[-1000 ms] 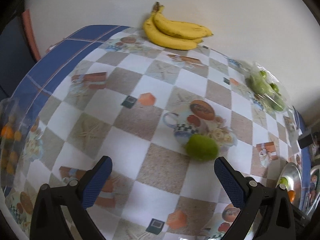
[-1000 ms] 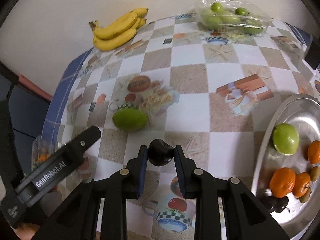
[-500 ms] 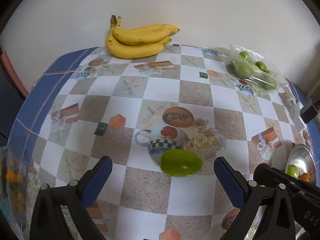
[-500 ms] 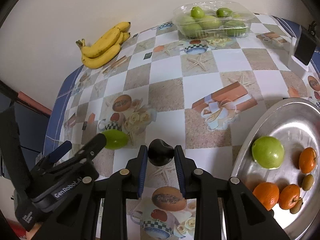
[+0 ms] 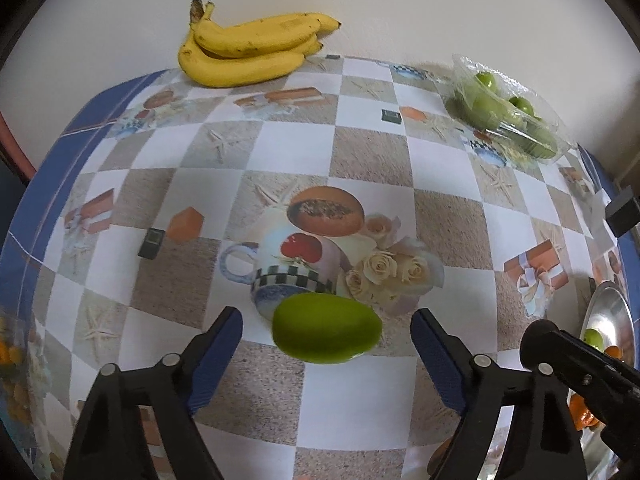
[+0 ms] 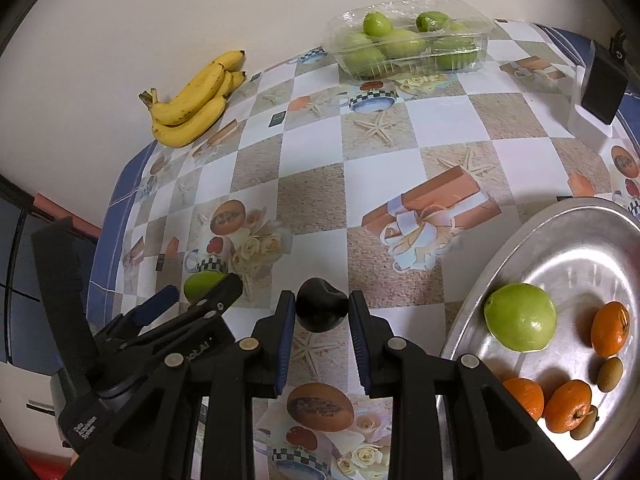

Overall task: Organize fruits
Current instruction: 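Close the left gripper on the green mango while the right holds the dark plum, then carry the green mango and dark plum over the steel bowl with both tools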

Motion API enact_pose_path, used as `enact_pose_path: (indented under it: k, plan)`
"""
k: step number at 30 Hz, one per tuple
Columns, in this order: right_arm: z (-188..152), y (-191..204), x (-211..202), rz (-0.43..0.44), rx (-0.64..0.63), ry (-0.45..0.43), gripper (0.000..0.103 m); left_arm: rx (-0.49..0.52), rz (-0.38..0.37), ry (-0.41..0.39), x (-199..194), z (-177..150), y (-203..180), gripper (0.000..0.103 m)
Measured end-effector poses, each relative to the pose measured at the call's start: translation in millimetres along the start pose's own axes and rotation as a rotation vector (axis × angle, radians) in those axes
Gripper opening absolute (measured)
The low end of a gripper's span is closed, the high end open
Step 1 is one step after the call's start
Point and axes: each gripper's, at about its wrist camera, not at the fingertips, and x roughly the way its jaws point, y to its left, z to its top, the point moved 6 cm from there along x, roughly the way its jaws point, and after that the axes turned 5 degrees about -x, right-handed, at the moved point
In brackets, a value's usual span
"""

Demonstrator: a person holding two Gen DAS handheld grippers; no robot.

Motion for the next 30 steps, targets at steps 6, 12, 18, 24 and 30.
enact_pose_path:
  k: [6,12,18,24,30]
  plan:
    - [0,-5,-2,-0.009,0.004,0.001,0.028,-0.014,-0.014,0.012,5,-1,-2,0.077]
    - [0,-8,-3,-0.009,0.011,0.003,0.028,-0.013,-0.009,0.008,5,-1,-4,0.070]
    - [-1,-8,-3,-0.010,0.010,0.006,0.028,-0.030,-0.003,0.007,1,2,1,0.059]
    - [0,-7,-5,-0.010,0.013,0.001,0.028,-0.045,-0.014,-0.002,-6,4,2,0.059]
    - [2,-7,-12,-0.025,0.009,-0.010,0.028,-0.039,-0.025,-0.054,-31,13,-3,0.059]
